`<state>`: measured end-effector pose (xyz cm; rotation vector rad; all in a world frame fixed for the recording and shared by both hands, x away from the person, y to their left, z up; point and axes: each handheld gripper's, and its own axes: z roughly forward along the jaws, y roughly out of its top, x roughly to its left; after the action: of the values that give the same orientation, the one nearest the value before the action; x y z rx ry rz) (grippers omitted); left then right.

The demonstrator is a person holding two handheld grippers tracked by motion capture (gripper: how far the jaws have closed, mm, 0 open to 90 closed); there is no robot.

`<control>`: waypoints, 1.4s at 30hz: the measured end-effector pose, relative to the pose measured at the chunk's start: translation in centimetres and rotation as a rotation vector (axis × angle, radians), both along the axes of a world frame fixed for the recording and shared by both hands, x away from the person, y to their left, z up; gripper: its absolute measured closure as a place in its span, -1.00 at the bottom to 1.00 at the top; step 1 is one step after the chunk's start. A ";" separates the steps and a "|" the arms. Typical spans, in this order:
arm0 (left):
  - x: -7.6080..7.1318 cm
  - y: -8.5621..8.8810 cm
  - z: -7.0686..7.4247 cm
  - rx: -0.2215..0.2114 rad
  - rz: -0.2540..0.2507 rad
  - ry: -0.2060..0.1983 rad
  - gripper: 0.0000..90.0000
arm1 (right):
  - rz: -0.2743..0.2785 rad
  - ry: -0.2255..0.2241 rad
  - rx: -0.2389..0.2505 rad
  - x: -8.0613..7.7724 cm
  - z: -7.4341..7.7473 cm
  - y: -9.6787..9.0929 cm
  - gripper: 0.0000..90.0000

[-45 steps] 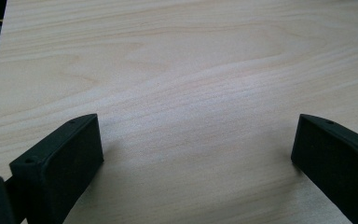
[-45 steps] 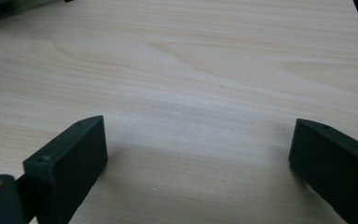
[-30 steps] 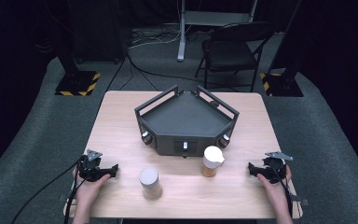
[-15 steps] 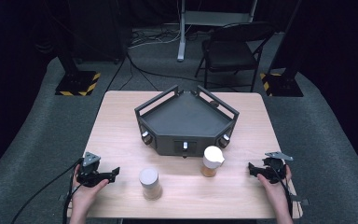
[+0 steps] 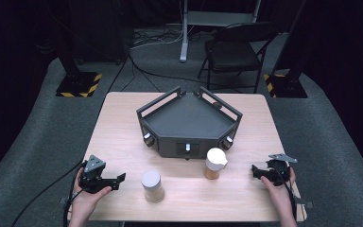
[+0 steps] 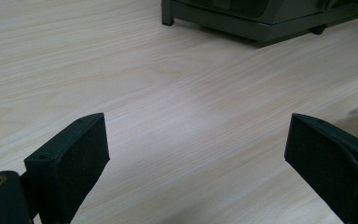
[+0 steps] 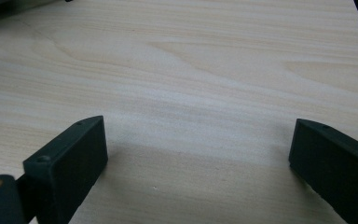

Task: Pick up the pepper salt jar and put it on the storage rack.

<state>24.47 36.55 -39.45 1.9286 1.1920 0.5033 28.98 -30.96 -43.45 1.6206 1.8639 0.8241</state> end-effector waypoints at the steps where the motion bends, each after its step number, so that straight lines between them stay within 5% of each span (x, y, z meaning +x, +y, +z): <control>1: -0.1 -0.1 0.1 0.002 -0.007 -0.003 -0.86 | 0.000 0.000 0.000 0.0 0.0 0.0 -0.92; 18: -1.9 -1.6 1.8 0.053 -0.143 0.003 -0.86 | 0.000 0.000 0.000 0.0 0.0 0.0 -0.92; 32: -2.3 -4.5 4.0 0.090 -0.337 -0.011 -0.86 | 0.000 0.000 0.000 0.0 0.0 0.0 -0.92; 42: -1.9 -6.2 3.1 0.056 -0.349 -0.013 -0.86 | 0.000 0.000 0.000 0.0 0.0 0.0 -0.92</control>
<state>22.56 30.37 -36.34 2.1203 0.8144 0.3646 28.98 -30.97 -43.44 1.6208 1.8643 0.8242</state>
